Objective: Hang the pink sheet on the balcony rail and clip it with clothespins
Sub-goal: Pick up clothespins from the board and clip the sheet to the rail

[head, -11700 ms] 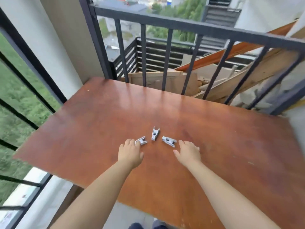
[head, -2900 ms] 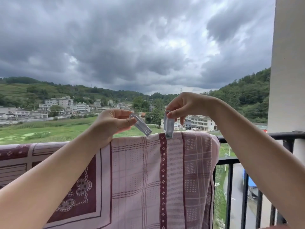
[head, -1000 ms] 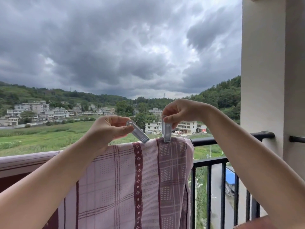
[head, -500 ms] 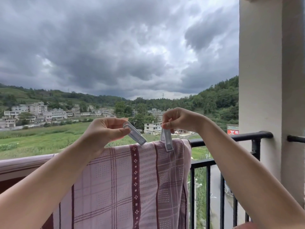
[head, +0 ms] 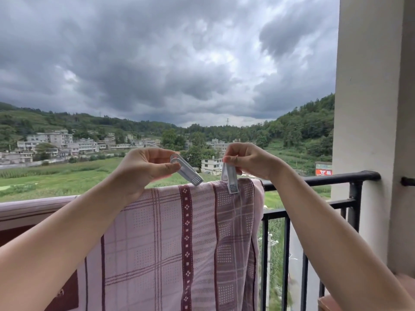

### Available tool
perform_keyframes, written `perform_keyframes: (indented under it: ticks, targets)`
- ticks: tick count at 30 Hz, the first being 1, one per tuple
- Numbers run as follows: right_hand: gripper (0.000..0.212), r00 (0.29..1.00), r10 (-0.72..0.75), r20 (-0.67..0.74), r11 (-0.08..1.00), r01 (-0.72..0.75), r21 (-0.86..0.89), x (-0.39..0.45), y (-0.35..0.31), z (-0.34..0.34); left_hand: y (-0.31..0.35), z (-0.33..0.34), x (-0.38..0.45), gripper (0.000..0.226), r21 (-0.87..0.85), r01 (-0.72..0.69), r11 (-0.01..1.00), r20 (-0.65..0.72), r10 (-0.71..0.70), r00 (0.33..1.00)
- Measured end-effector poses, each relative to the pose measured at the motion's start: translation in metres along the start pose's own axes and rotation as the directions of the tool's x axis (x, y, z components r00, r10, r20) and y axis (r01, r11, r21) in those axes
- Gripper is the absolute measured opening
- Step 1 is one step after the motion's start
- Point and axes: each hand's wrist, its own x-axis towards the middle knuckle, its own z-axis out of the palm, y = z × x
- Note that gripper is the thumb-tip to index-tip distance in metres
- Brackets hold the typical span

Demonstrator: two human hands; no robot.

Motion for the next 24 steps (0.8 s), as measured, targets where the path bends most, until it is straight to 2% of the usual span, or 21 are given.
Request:
perform_keyframes:
  ticks: [12, 20, 24]
  targets:
    - [0.010, 0.996, 0.055, 0.071, 0.985, -0.043, -0.167, -0.007, -0.021, -0.004, 0.000, 0.000, -0.004, 0.023, 0.013, -0.012, 1.000, -0.026, 0.013, 1.000]
    - [0.018, 0.996, 0.047, 0.077, 0.992, -0.037, -0.117, -0.015, -0.028, -0.010, 0.000, 0.001, -0.001, 0.025, 0.014, -0.027, 1.000, -0.031, 0.027, 0.999]
    - [0.018, 0.992, 0.057, 0.114, 0.982, -0.035, -0.187, -0.013, -0.037, -0.008, -0.001, 0.000, 0.000, 0.026, 0.018, -0.020, 1.000, -0.034, 0.021, 0.999]
